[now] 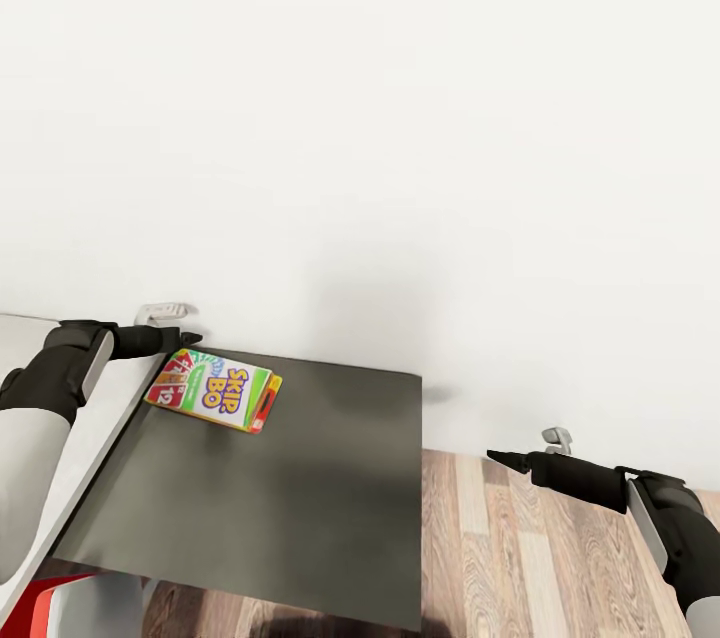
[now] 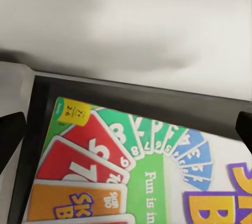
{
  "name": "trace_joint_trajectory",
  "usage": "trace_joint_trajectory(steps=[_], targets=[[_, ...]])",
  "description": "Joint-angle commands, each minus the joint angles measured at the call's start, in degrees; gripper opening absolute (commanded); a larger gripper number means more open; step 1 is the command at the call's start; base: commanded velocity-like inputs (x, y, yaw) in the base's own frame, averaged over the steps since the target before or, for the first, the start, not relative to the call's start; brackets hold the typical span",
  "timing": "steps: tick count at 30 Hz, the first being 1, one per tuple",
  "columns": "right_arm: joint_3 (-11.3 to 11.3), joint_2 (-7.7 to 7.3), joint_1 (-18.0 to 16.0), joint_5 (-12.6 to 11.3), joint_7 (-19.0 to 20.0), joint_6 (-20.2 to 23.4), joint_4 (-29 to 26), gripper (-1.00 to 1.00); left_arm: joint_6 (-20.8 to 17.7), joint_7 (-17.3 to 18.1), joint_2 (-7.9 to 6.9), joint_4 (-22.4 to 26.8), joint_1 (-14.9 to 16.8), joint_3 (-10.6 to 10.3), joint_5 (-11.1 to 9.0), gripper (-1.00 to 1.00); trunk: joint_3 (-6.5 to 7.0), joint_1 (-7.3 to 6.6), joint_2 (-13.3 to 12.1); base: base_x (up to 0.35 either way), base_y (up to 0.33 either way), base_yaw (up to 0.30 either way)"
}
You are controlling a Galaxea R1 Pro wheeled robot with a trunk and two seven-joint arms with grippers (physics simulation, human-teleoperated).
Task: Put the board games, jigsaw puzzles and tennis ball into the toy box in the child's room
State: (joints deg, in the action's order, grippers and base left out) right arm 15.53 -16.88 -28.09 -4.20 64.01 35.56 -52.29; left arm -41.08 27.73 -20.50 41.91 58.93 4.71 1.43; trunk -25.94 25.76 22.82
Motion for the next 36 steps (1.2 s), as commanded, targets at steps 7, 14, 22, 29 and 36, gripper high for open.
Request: trace_joint_trajectory(steps=[7, 14, 22, 29, 36], targets=[[0.0, -0.01, 0.0, -0.3, 0.1, 0.5, 0.0, 1.0, -0.3, 0.3, 0.02, 0.0, 0.0, 0.1, 0.2, 1.0, -0.68, 0.03, 0.1, 0.0, 0.0, 0.0], [0.0, 0.01, 0.0, -0.3, 0.1, 0.5, 0.0, 1.0, -0.2, 0.3, 0.02, 0.0, 0.0, 0.1, 0.2, 1.0, -1.32, 0.03, 0.1, 0.0, 0.0, 0.0], [0.0, -0.05, 0.0, -0.3, 0.1, 0.5, 0.0, 1.0, -0.2, 0.3, -0.05, 0.0, 0.0, 0.2, 0.2, 1.0, -2.02, 0.03, 0.1, 0.0, 0.0, 0.0], [0.0, -0.07, 0.0, -0.3, 0.1, 0.4, 0.0, 1.0, -0.2, 0.3, -0.07, 0.0, 0.0, 0.2, 0.2, 1.0, -2.22, 0.03, 0.1, 0.0, 0.0, 0.0], [0.0, -0.06, 0.0, -0.3, 0.1, 0.4, 0.0, 1.0, -0.2, 0.3, -0.07, 0.0, 0.0, 0.2, 0.2, 1.0, -2.25, 0.03, 0.1, 0.0, 0.0, 0.0]])
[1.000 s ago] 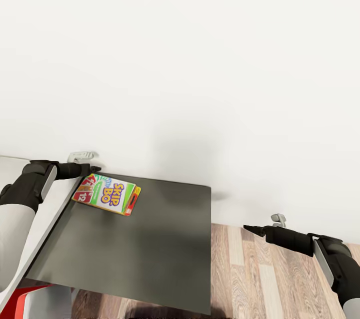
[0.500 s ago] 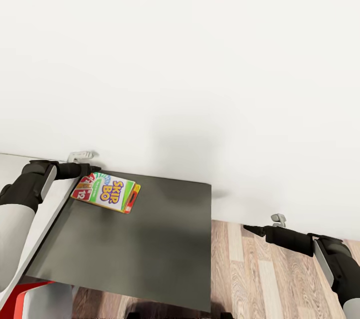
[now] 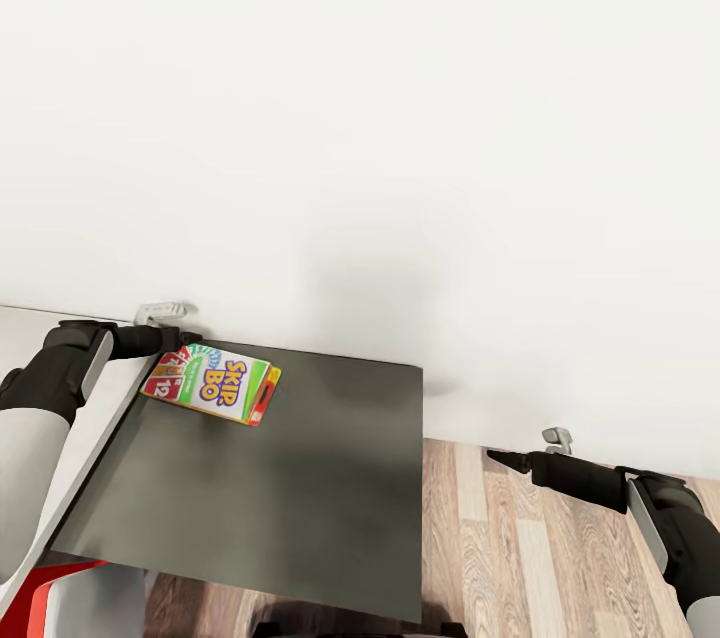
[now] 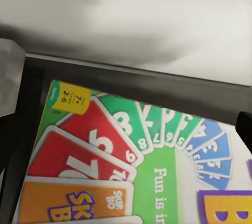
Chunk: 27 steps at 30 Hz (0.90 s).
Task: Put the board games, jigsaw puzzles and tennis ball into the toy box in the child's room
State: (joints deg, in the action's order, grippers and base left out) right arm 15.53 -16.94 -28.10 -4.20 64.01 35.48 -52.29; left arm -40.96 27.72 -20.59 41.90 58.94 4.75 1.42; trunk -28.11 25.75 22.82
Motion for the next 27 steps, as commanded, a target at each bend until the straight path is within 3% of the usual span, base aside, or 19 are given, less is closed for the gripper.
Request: trace_joint_trajectory(steps=[1, 7, 19, 27], targets=[[0.0, -0.01, 0.0, -0.3, 0.1, 0.5, 0.0, 1.0, -0.4, 0.3, 0.02, 0.0, 0.0, 0.2, 0.2, 1.0, -0.08, 0.03, 0.1, 0.0, 0.0, 0.0], [0.0, -0.01, 0.0, -0.3, 0.1, 0.5, 0.0, 1.0, -0.3, 0.3, -0.06, 0.0, 0.0, 0.2, 0.2, 1.0, -0.09, 0.03, 0.1, 0.0, 0.0, 0.0], [0.0, -0.02, 0.0, -0.3, 0.1, 0.5, 0.0, 1.0, 0.0, 0.2, -1.71, 0.0, 0.0, 0.1, 0.2, 1.0, -0.09, 0.03, 0.1, 0.0, 0.0, 0.0], [0.0, 0.02, 0.0, -0.3, 0.1, 0.5, 0.0, 1.0, 0.1, 0.2, -1.82, 0.0, 0.0, 0.0, 0.2, 1.0, -0.09, 0.03, 0.1, 0.0, 0.0, 0.0]])
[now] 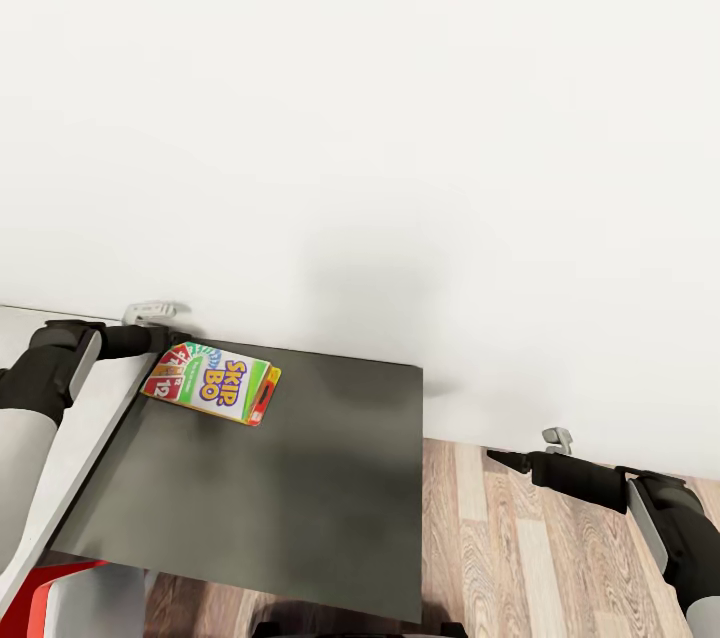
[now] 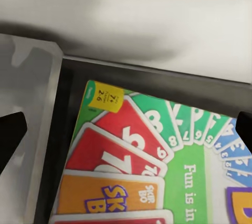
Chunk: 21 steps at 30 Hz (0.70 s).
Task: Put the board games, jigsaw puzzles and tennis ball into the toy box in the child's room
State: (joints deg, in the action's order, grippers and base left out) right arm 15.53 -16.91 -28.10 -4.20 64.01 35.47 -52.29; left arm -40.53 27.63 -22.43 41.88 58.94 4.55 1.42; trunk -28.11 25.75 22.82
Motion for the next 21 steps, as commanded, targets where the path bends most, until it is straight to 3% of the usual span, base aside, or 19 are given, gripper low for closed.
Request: trace_joint_trajectory(steps=[1, 21], targets=[[0.0, -0.02, 0.0, -0.3, 0.1, 0.5, 0.0, 1.0, -0.4, 0.3, 0.02, 0.0, 0.0, 0.2, 0.2, 1.0, -0.08, 0.03, 0.1, 0.0, 0.0, 0.0], [0.0, 0.04, 0.0, -0.3, 0.1, 0.5, 0.0, 1.0, -0.3, 0.4, 0.28, 0.0, 0.0, 0.3, 0.2, 1.0, -0.6, 0.03, 0.1, 0.0, 0.0, 0.0]])
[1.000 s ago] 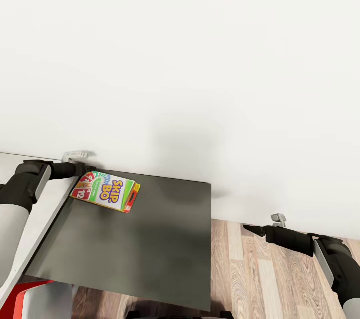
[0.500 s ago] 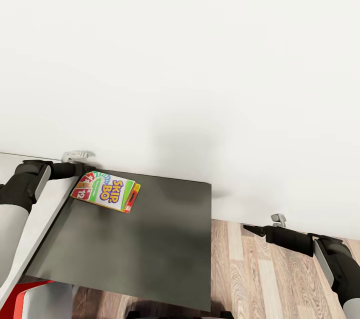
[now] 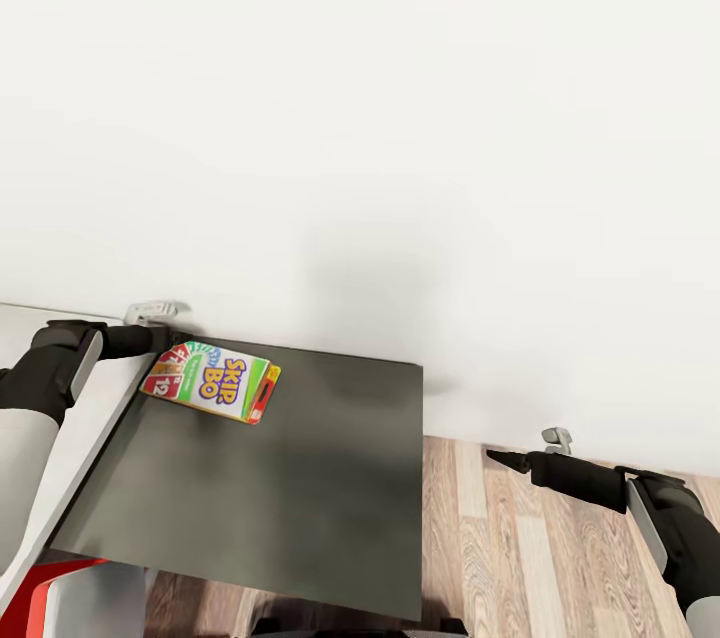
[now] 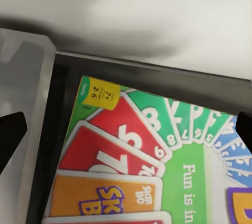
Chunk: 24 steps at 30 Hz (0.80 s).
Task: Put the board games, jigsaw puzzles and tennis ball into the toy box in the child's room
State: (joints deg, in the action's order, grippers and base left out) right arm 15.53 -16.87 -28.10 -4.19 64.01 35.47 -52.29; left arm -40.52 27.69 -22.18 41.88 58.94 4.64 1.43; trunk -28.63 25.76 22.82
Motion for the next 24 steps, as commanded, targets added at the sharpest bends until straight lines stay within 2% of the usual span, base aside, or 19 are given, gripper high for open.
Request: trace_joint_trajectory(steps=[1, 24], targets=[[0.0, -0.01, 0.0, -0.3, 0.1, 0.5, 0.0, 1.0, -0.4, 0.3, 0.02, 0.0, 0.0, 0.2, 0.2, 1.0, -0.16, 0.03, 0.1, 0.0, 0.0, 0.0], [0.0, -0.01, 0.0, -0.3, 0.1, 0.5, 0.0, 1.0, 1.0, 0.3, -0.1, 0.0, 0.0, 0.2, 0.2, 1.0, -2.24, 0.03, 0.1, 0.0, 0.0, 0.0]])
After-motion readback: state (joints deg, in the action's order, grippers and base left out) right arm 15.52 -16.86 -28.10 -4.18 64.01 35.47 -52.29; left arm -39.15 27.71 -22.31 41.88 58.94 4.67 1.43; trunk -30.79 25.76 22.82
